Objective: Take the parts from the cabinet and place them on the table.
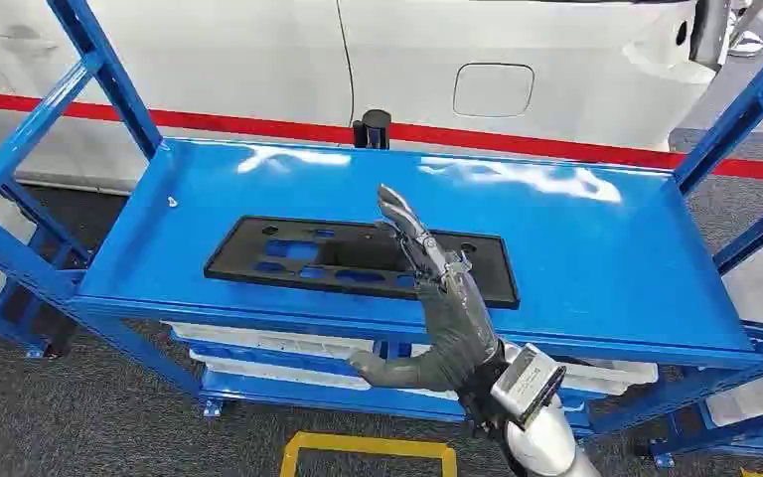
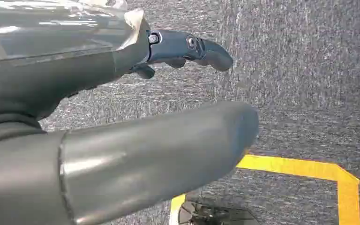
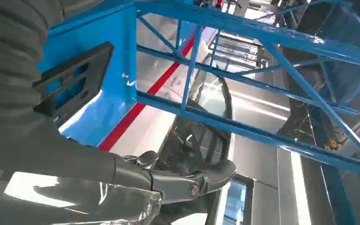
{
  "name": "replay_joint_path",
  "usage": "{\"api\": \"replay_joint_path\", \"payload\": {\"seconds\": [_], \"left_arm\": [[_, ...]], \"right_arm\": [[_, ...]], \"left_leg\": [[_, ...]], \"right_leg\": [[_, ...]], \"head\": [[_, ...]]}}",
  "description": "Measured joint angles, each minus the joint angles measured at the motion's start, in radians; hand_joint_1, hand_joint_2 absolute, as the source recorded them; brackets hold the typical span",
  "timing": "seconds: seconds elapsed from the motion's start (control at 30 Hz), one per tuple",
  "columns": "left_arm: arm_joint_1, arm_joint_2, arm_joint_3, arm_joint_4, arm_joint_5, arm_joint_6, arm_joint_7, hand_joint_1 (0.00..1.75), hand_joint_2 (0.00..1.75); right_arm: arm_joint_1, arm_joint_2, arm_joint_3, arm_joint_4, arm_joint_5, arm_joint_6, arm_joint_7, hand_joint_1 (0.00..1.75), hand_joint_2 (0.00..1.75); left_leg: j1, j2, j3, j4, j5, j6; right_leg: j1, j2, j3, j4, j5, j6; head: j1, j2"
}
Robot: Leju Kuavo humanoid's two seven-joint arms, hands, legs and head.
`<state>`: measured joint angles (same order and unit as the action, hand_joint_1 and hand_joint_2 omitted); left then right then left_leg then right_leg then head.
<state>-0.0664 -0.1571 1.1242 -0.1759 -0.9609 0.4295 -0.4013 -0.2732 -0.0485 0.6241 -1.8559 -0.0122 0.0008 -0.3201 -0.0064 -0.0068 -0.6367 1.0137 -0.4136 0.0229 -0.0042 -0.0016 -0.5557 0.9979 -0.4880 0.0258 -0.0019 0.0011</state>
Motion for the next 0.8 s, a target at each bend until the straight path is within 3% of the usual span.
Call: {"api": "replay_joint_path", "payload": {"seconds": [0.1, 0.23, 0.37, 0.8], "left_arm": [[0.0, 0.001, -0.001, 0.001, -0.028, -0.016, -0.003, 0.0, 0.0], [0.0, 0.011, -0.034, 0.002, -0.122, -0.074, -0.014, 0.0, 0.0], [-0.012, 0.027, -0.088, 0.001, -0.175, -0.12, 0.023, 0.0, 0.0], [-0.024, 0.046, -0.117, -0.001, -0.147, -0.125, 0.006, 0.0, 0.0]], "right_arm": [[0.003, -0.005, 0.001, 0.008, 0.018, -0.03, -0.013, 0.0, 1.75], [0.078, -0.034, -0.031, -0.008, 0.107, -0.15, -0.05, 0.0, 1.75], [0.172, -0.082, -0.071, -0.036, 0.226, -0.228, -0.075, 0.0, 1.75], [0.139, -0.094, 0.024, 0.046, 0.491, -0.296, -0.031, 0.0, 1.75]], "left_leg": [[0.0, 0.0, 0.0, 0.0, 0.0, 0.0], [0.0, -0.002, 0.001, 0.0, -0.001, 0.0], [0.0, -0.001, 0.001, 0.0, -0.003, -0.001], [0.001, 0.0, 0.003, 0.0, -0.004, -0.001]], "right_leg": [[0.0, 0.0, 0.0, 0.0, 0.0, 0.0], [0.0, -0.003, 0.0, 0.0, -0.001, 0.0], [0.0, -0.001, 0.002, 0.0, -0.002, -0.001], [0.001, 0.0, 0.003, 0.0, -0.003, -0.003]], "head": [[0.0, 0.0], [0.0, 0.0], [0.0, 0.0], [0.0, 0.0]]}}
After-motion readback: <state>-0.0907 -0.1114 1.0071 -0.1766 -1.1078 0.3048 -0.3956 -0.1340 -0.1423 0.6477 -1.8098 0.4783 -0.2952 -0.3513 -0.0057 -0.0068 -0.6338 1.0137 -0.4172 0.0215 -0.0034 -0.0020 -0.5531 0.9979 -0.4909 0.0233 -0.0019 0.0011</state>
